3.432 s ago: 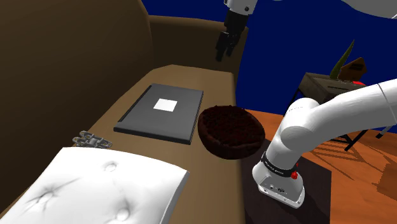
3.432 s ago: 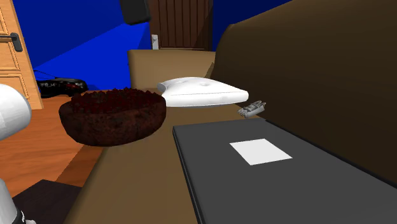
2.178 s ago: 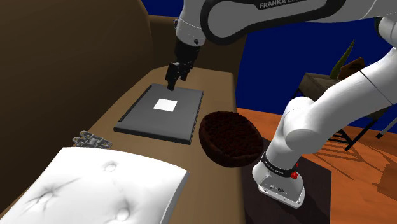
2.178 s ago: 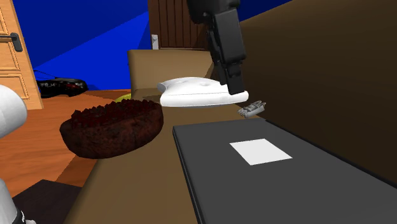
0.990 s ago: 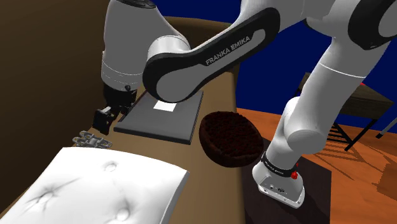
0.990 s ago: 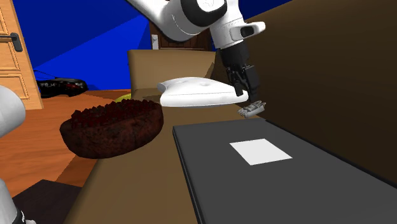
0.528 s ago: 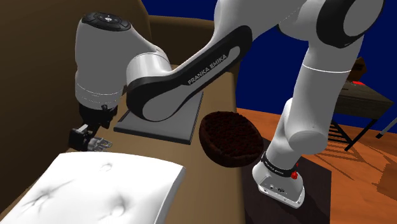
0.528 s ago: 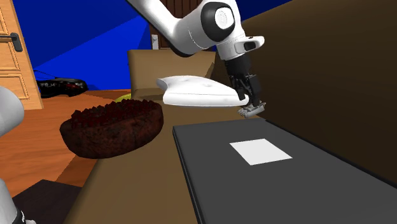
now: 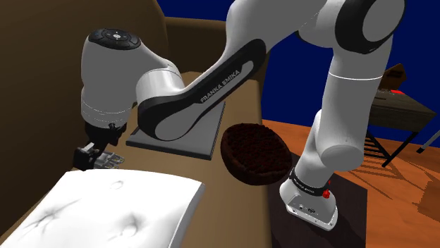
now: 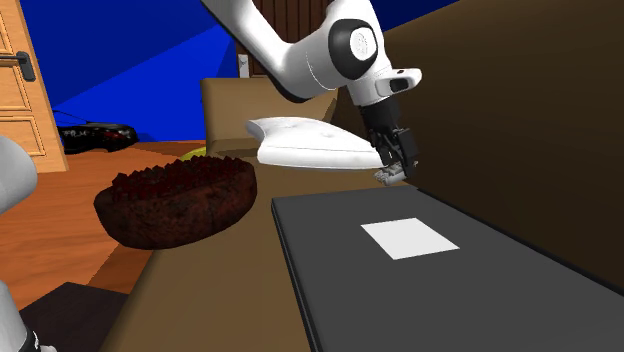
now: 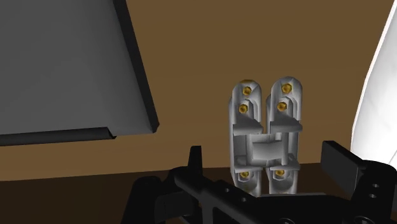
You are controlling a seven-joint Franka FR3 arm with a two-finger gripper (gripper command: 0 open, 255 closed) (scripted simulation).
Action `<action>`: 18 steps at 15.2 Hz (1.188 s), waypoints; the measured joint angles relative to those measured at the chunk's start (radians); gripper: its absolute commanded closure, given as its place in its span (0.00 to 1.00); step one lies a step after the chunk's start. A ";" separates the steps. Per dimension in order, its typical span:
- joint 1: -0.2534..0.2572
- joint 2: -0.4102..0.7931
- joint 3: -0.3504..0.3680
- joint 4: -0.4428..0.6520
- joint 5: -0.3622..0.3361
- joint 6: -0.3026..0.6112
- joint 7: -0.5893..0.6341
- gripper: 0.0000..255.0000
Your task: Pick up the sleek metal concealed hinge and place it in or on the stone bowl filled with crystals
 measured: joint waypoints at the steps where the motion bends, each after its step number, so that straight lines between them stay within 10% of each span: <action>1: 0.000 0.000 -0.001 0.000 0.000 0.001 -0.001 0.00; 3: -0.002 -0.003 0.000 -0.008 0.004 0.002 -0.004 0.00; 4: -0.001 -0.002 0.000 -0.006 0.005 0.000 -0.004 1.00; 18: -0.004 -0.017 0.013 0.007 0.034 -0.034 -0.029 1.00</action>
